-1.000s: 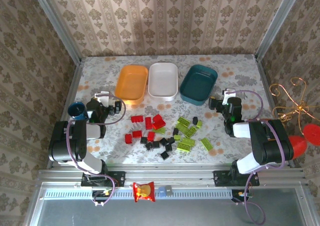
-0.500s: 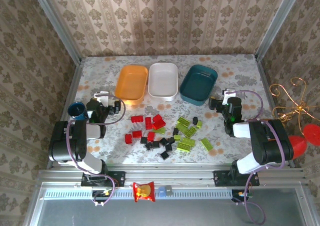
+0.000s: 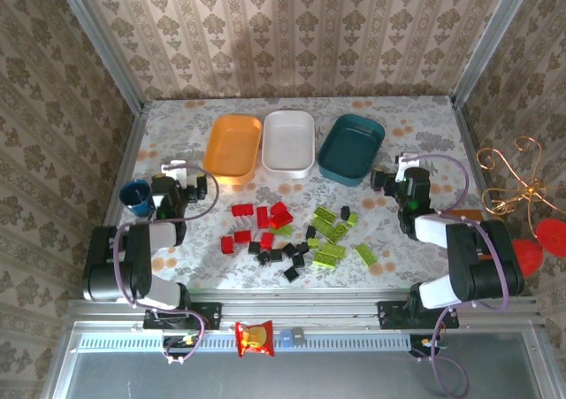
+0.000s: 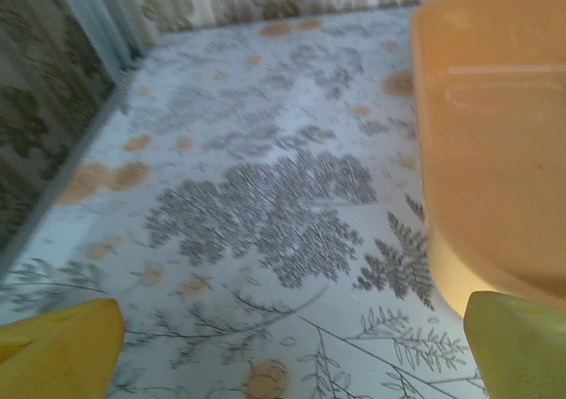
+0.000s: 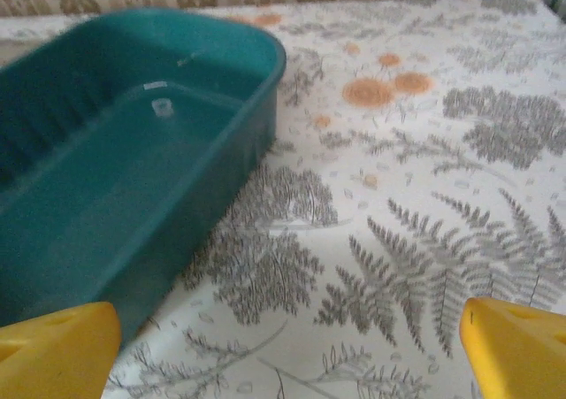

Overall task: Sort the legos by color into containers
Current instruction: Pick up the lego from the center of the table.

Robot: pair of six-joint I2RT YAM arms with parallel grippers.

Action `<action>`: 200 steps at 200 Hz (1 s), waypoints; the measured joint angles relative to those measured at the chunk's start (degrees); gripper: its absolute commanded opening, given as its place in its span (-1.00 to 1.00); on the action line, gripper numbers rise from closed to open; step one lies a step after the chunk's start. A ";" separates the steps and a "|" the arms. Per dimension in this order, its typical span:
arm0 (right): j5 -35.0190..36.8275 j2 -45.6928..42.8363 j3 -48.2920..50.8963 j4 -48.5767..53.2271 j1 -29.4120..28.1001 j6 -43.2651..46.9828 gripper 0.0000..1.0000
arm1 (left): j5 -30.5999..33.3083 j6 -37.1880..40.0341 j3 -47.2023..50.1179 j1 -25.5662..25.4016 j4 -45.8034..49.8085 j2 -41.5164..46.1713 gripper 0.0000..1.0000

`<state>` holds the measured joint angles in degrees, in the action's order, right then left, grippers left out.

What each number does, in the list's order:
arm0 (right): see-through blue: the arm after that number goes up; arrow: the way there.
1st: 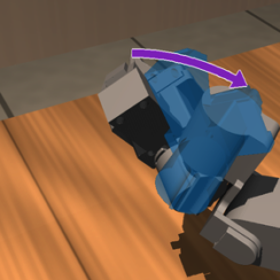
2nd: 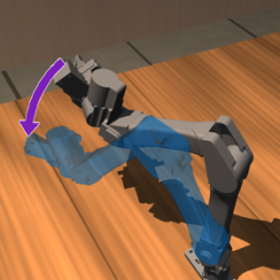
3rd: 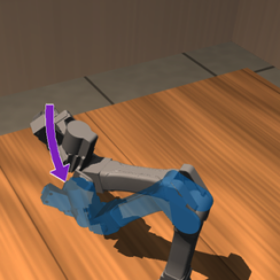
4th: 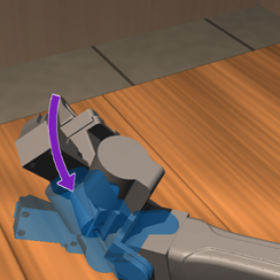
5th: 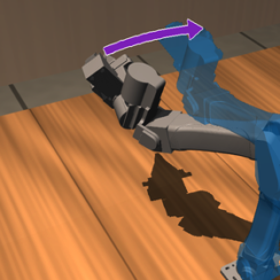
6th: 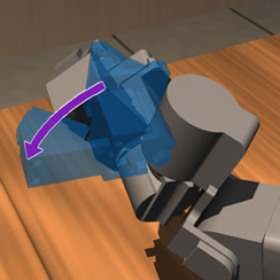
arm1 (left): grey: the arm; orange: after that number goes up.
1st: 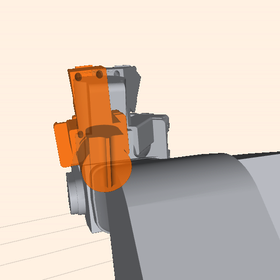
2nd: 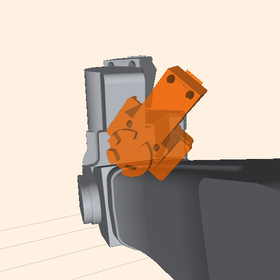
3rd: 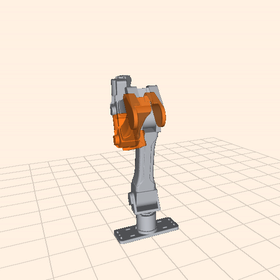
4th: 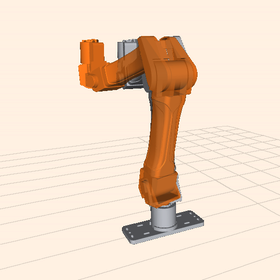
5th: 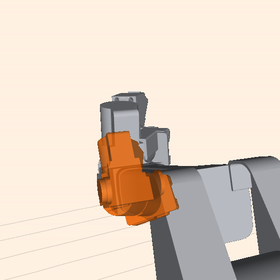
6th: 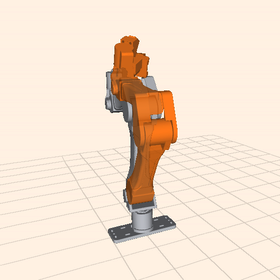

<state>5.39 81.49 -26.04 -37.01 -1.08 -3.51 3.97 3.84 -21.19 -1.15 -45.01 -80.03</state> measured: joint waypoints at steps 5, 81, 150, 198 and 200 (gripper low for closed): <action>0.04 -0.61 -0.85 1.16 -0.02 -0.28 1.00 | 0.94 -0.15 -0.17 -0.28 0.83 1.70 1.00; 11.82 -9.16 -6.80 21.24 -2.91 -8.55 1.00 | 13.75 -14.51 1.90 -1.42 0.76 20.55 1.00; 9.94 -9.18 -19.10 43.91 -0.22 -29.97 1.00 | 2.80 -44.26 7.45 9.88 -6.32 22.38 1.00; 5.20 -10.86 -18.36 47.28 -4.24 -29.24 1.00 | -11.21 -57.46 5.03 15.78 -8.85 18.14 1.00; 4.98 -11.08 -18.36 47.36 -4.48 -29.20 1.00 | -11.85 -57.72 4.74 15.85 -8.85 17.90 1.00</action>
<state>10.37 70.41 -44.40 10.35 -5.56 -32.71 -7.88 -53.89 -16.45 14.70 -53.87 -62.13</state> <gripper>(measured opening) 0.999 0.999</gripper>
